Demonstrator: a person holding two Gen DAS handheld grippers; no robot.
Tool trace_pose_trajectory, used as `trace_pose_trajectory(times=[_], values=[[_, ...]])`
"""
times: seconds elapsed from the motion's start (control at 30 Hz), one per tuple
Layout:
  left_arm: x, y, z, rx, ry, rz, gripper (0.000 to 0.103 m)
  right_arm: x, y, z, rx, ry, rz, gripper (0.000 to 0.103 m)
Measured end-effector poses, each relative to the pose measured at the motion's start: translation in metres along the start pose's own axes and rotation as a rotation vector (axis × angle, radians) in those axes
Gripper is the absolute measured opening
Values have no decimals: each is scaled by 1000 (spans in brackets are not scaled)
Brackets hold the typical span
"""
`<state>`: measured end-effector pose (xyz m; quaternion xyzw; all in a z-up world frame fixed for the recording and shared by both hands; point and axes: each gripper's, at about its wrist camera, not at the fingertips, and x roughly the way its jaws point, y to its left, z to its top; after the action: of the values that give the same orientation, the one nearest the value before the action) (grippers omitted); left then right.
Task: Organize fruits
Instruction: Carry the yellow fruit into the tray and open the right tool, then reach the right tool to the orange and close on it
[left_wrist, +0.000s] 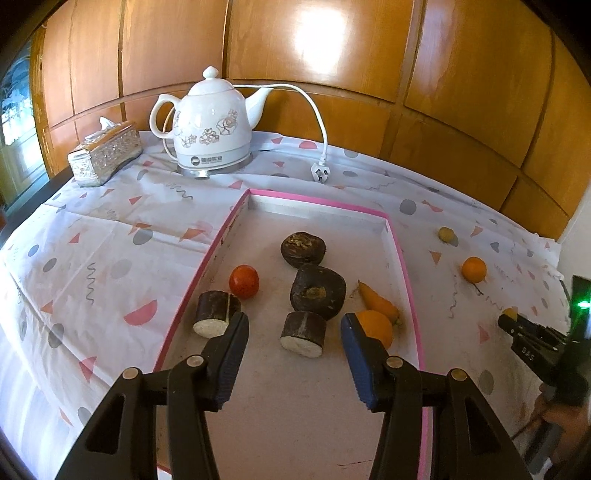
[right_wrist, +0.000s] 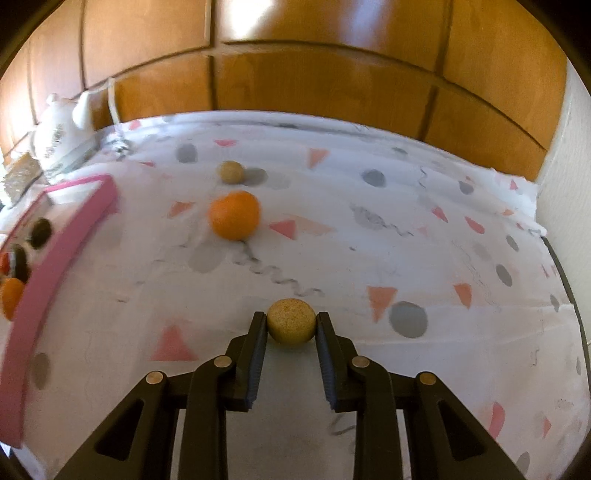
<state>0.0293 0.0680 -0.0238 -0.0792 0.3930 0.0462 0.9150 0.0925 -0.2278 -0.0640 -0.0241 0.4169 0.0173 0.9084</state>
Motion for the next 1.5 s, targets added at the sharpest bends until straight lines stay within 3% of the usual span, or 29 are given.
trace_pose_trajectory(times=[0.27,0.43,0.57,0.67,0.87,1.5], values=[[-1,13,2,-22,-10,11,53,-43,70,18,-83,-60,284,26],[-3,33,5,-66,-20,40,53,-61,129,22,-172,-35,487,26],[-2,53,5,-115,-20,73,53,-63,169,17,-235,11,566,27],[-1,60,4,-135,-16,84,53,-59,191,15,-274,42,568,30],[-1,56,1,-121,-11,67,53,-64,194,2,-317,45,556,52],[-3,38,-1,-75,-1,63,56,-73,145,6,-138,-32,506,55]])
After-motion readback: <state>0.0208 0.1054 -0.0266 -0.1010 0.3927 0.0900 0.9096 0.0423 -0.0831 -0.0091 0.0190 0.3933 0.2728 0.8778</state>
